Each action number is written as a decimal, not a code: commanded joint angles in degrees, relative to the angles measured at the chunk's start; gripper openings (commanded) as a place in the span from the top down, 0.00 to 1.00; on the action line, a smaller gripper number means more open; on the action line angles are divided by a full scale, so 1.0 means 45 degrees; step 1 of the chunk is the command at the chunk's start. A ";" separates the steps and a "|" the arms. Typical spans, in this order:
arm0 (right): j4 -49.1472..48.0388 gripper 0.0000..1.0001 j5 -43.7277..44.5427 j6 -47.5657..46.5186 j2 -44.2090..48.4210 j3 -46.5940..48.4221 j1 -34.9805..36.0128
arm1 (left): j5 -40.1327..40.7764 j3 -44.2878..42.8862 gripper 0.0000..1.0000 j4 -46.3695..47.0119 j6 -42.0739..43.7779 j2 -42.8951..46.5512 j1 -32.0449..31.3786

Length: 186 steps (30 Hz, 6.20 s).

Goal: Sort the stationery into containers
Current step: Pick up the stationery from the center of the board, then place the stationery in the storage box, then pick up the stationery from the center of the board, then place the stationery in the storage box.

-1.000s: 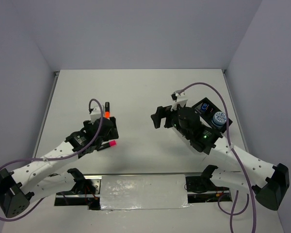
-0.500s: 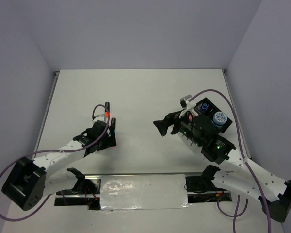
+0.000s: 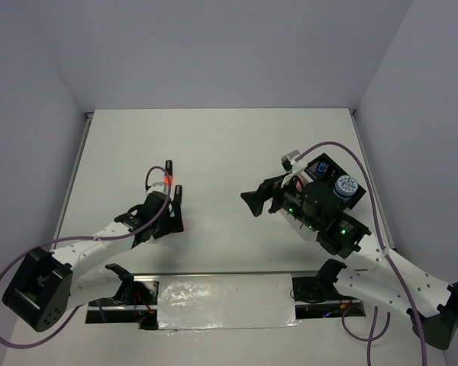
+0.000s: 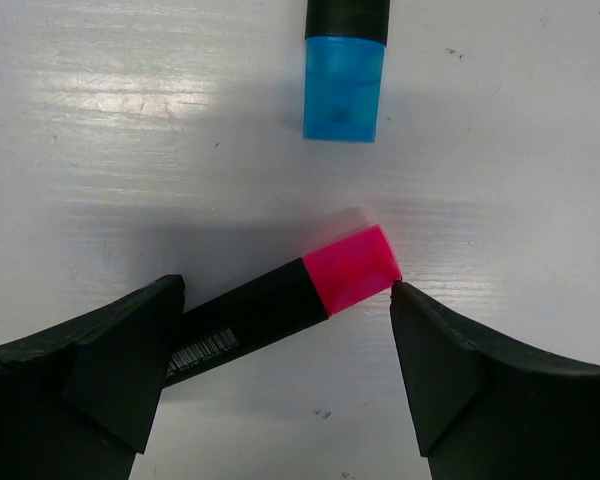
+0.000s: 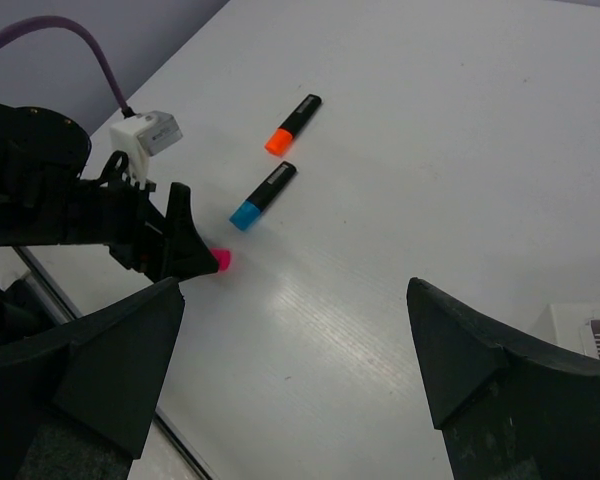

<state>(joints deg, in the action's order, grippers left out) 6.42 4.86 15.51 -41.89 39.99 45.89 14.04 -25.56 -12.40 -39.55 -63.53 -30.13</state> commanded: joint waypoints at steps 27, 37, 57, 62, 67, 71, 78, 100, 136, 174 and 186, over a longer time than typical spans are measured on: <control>-0.0469 0.00 -0.0553 -0.0204 0.0051 0.0098 0.0095 | 0.1371 -0.0042 0.41 -0.1931 -0.2948 -0.1703 -0.2893; -0.0625 0.00 -0.0729 -0.0087 0.0323 -0.0058 0.0076 | 0.2114 -0.0550 0.61 -0.2479 -0.4725 -0.3732 -0.4962; -0.1364 0.00 -0.0646 0.4696 0.0035 -0.0936 -0.1468 | 0.2644 0.0620 1.00 0.5773 0.0207 0.2490 -0.8070; -0.3024 0.02 -0.1548 0.5732 -0.0592 -0.1717 -0.0980 | 0.1978 0.1402 1.00 0.7617 0.1658 0.3491 -0.8109; -0.3554 0.07 -0.1549 0.6007 -0.1879 -0.1660 0.0113 | 0.1547 0.1735 1.00 0.8966 0.2557 0.3863 -0.8109; -0.4139 0.13 -0.1473 0.6105 -0.2642 -0.1718 0.0993 | 0.1645 0.1424 1.00 0.9123 0.3045 0.3474 -0.8090; -0.4824 0.31 -0.1413 0.6163 -0.3464 -0.1796 0.1580 | 0.1528 0.1208 1.00 0.9650 0.3359 0.3062 -0.8090; 0.1087 1.00 0.9153 0.2979 -0.1747 0.0037 0.1269 | 0.7478 -0.1792 0.01 0.2065 -0.0248 0.3103 -0.8070; 0.4728 0.07 1.0778 0.4582 0.0518 -0.0312 -0.2795 | 0.4047 -0.3558 0.01 0.0881 -0.1173 -0.2833 -0.1685; -0.4721 0.03 -0.1686 0.5187 -0.1685 -0.2168 -0.1411 | -0.3002 -0.0065 1.00 0.7695 0.2734 0.1615 -0.2327; -0.6737 0.07 -0.1647 0.5480 -0.4694 -0.1191 0.0467 | -0.4819 0.0172 1.00 0.8498 0.2891 0.2867 -0.2660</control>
<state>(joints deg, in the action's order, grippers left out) -17.54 -2.33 39.35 -61.95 31.81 47.66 -4.03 -24.01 21.08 -28.21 -51.72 -41.54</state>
